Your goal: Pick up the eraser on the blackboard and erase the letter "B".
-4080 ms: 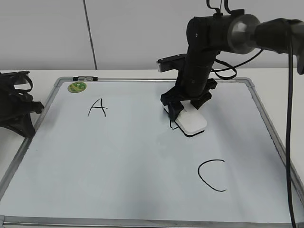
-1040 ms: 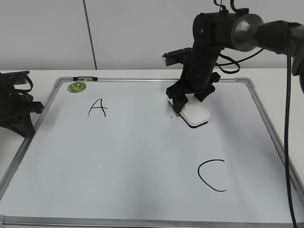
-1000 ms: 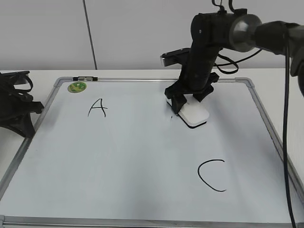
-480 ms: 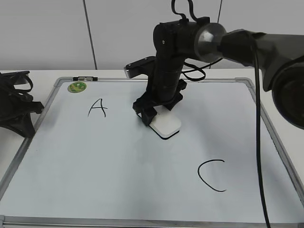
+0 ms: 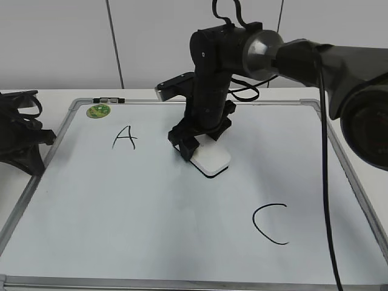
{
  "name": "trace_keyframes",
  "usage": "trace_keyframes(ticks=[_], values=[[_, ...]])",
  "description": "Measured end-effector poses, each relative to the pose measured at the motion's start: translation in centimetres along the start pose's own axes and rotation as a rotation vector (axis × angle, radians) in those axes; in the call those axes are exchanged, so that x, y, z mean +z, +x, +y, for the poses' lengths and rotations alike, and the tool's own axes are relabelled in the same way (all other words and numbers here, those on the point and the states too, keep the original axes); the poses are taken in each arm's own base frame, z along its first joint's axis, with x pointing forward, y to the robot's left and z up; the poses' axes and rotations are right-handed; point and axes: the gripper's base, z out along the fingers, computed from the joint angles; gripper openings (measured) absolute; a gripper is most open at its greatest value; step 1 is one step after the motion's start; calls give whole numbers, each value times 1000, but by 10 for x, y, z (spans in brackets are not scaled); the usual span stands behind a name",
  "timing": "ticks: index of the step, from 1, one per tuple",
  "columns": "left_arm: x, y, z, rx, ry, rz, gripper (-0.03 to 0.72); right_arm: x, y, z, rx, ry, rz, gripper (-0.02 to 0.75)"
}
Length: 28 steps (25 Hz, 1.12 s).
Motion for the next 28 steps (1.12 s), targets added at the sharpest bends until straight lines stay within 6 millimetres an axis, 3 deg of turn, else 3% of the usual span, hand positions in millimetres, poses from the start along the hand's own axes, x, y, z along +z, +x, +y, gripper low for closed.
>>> trace_keyframes(ticks=[7,12,16,23,26,28], values=[[0,0,0,0,0,-1,24,0,6,-23,69,-1,5,551],[0,0,0,0,0,-1,25,-2,19,-69,175,27,6,551],[0,0,0,0,0,-2,25,-5,28,-95,234,39,4,551],[0,0,0,-3,3,-4,25,-13,33,-102,233,75,36,550],[0,0,0,-3,3,-4,25,-29,31,-108,233,104,23,550],[0,0,0,-3,3,-4,25,-53,28,-111,239,131,-29,550]])
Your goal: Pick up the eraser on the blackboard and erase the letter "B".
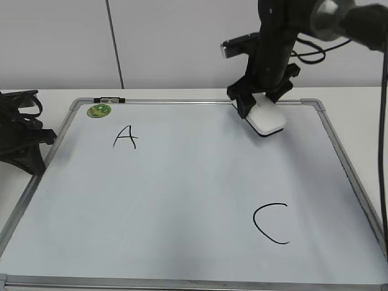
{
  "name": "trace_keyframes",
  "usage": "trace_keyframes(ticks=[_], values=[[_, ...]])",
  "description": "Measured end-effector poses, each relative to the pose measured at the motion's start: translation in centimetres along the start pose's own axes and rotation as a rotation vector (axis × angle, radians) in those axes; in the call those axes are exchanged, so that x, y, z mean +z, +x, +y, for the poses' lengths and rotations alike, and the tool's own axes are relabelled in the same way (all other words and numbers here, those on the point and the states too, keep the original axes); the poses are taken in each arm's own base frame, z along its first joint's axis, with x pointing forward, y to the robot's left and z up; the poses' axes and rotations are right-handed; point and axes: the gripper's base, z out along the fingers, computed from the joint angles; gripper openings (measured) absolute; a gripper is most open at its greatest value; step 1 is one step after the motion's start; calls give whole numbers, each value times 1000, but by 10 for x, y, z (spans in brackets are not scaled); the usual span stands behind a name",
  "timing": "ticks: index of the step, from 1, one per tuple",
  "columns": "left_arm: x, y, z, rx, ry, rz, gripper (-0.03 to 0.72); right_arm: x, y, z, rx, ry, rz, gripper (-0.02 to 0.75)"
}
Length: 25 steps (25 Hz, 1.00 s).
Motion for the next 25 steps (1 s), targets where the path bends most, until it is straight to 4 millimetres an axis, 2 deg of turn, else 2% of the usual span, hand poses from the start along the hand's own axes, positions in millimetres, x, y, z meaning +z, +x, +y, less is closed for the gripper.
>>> trace_keyframes(ticks=[7,11,19,25], values=[[0,0,0,0,0,0,25,-74,-2,-4,10,24,-140,550],[0,0,0,0,0,0,26,-96,12,-3,11,28,-141,550],[0,0,0,0,-1,-4,27,-109,63,-2,59,14,-24,550],[0,0,0,0,-1,-4,29,-110,107,-20,157,17,58,550]])
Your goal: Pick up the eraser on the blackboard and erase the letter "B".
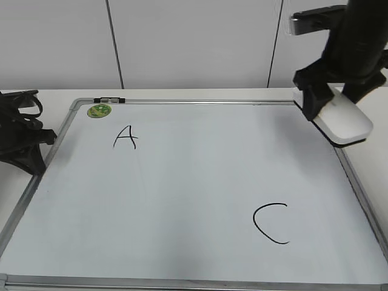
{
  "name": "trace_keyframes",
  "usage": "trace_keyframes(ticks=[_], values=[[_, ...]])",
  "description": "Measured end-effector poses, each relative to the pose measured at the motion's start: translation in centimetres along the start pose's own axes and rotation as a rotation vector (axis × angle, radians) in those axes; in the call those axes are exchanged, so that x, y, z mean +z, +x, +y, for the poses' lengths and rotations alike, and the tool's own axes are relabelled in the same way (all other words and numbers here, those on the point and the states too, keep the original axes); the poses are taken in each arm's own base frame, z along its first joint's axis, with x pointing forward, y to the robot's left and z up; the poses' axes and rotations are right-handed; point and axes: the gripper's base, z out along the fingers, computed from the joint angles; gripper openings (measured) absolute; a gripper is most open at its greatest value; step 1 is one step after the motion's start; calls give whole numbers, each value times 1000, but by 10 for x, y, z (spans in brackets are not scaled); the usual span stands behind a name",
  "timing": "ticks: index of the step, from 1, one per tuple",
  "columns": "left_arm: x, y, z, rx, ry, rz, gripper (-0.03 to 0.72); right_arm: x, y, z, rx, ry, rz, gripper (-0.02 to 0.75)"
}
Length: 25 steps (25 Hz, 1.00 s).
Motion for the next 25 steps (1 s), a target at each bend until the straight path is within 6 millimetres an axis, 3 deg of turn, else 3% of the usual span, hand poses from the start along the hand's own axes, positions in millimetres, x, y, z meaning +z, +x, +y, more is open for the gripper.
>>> trace_keyframes(ticks=[7,12,16,25], values=[[0,0,0,0,0,0,29,1,51,-40,195,9,-53,549],[0,0,0,0,0,0,31,20,72,-64,323,-20,-45,549],[0,0,0,0,0,0,31,28,70,-70,354,-35,-72,549],[0,0,0,-1,1,0,32,67,56,-69,350,-94,-74,549]])
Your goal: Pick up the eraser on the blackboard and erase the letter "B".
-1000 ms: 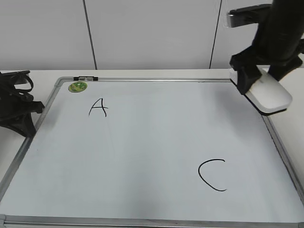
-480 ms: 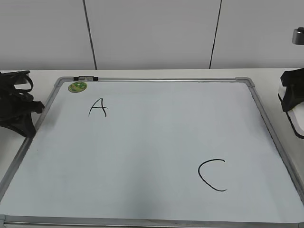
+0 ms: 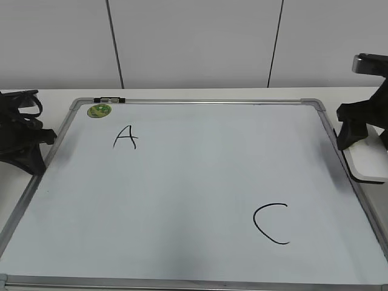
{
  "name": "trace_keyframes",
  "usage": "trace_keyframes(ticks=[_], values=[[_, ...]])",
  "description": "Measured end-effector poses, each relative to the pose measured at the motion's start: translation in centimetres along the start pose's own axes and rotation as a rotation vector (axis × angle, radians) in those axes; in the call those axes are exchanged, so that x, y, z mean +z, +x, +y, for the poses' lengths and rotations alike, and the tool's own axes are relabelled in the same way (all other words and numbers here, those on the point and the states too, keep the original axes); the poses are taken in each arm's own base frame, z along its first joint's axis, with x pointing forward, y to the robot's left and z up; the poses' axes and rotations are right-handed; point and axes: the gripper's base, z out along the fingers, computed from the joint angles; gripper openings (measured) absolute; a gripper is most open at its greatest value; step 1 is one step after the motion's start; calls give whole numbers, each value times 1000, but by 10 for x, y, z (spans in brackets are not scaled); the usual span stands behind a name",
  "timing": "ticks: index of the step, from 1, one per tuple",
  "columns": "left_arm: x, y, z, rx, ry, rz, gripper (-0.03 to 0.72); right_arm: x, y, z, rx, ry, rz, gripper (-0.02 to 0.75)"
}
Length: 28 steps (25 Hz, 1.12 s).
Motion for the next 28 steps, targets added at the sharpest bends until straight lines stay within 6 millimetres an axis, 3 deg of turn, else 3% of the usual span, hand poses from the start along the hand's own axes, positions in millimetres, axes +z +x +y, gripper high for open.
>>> trace_keyframes(ticks=[13,28], values=[[0,0,0,-1,3,0,32,31,-31,1,-42,-5,34,549],[0,0,0,-1,3,-1,32,60,-28,18,-73,22,93,549]])
